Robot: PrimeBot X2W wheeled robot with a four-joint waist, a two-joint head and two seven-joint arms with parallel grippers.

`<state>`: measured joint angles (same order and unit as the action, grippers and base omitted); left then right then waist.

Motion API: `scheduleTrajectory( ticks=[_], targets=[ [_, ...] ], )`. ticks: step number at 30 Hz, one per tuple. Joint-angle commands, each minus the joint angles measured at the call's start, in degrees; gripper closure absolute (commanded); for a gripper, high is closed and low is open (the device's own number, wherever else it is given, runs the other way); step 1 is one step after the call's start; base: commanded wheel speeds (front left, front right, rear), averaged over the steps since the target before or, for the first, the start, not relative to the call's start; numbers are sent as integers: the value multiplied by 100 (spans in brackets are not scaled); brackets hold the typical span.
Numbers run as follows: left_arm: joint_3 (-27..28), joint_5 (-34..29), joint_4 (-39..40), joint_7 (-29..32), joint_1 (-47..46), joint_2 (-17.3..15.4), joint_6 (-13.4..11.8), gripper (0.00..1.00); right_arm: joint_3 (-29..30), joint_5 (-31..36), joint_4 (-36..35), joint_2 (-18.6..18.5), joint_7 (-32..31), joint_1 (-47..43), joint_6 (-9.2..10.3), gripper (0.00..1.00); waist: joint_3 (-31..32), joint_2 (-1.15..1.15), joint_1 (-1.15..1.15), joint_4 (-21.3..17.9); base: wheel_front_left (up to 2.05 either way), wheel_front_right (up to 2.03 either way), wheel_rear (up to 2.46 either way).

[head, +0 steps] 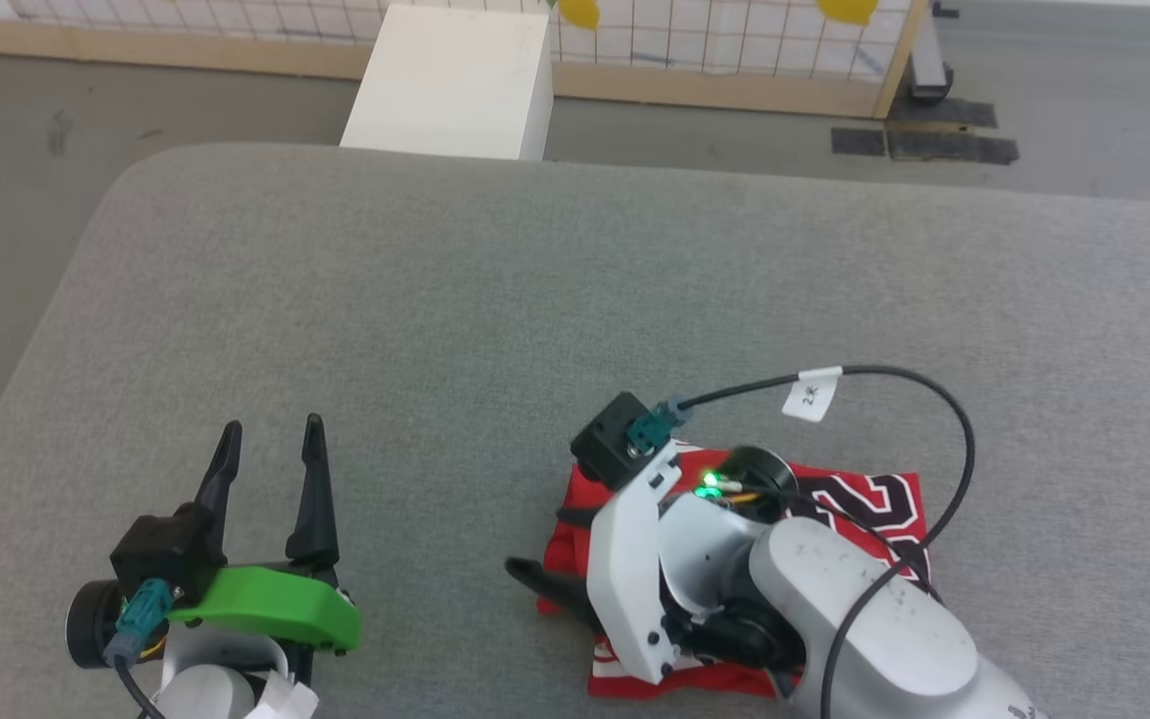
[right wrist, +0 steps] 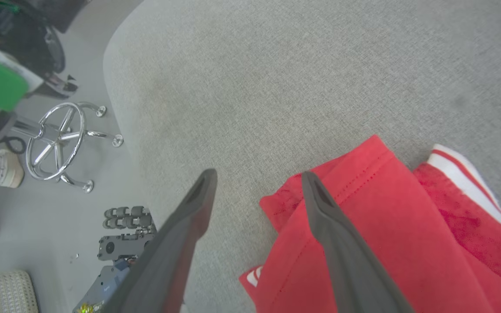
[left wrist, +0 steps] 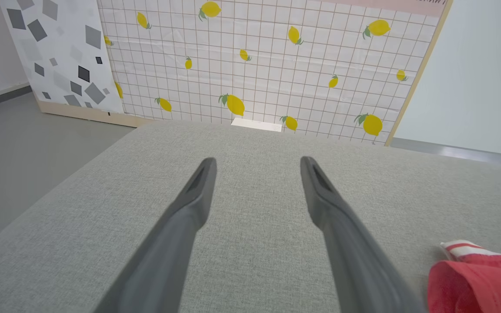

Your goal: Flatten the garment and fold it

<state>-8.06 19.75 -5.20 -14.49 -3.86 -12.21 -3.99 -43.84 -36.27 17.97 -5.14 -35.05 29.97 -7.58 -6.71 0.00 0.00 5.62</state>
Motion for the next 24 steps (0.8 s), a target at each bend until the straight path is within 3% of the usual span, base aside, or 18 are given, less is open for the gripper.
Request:
scheduleTrajectory(
  ticks=[1, 6, 11, 18, 24],
  targets=[
    [16, 32, -13, -43, 65, -15, 41, 0, -18, -68, -187, -87, 54, 115, 9, 0, 148, 0, 0, -134, 0, 0, 0],
    [43, 70, -3, -42, 155, -48, 30, 0, 320, -335, -868, -434, 141, 14, 9, 0, 311, 0, 0, -353, 0, 0, 0],
    [63, 97, 30, -43, 216, -62, 10, 0, 1265, -302, -1349, -883, 321, -316, 9, 0, 383, 0, 0, -557, 0, 0, 0],
    [78, 134, 88, -45, 240, -67, -17, 0, 2509, 256, -1296, -1330, 141, -1049, 9, 0, 319, 0, 0, -722, 0, 0, 0],
    [26, 121, 113, -45, 146, -48, -22, 0, 2990, 735, -938, -1243, -121, -1572, 9, 0, 140, 0, 0, -692, 0, 0, 0]
  ],
)
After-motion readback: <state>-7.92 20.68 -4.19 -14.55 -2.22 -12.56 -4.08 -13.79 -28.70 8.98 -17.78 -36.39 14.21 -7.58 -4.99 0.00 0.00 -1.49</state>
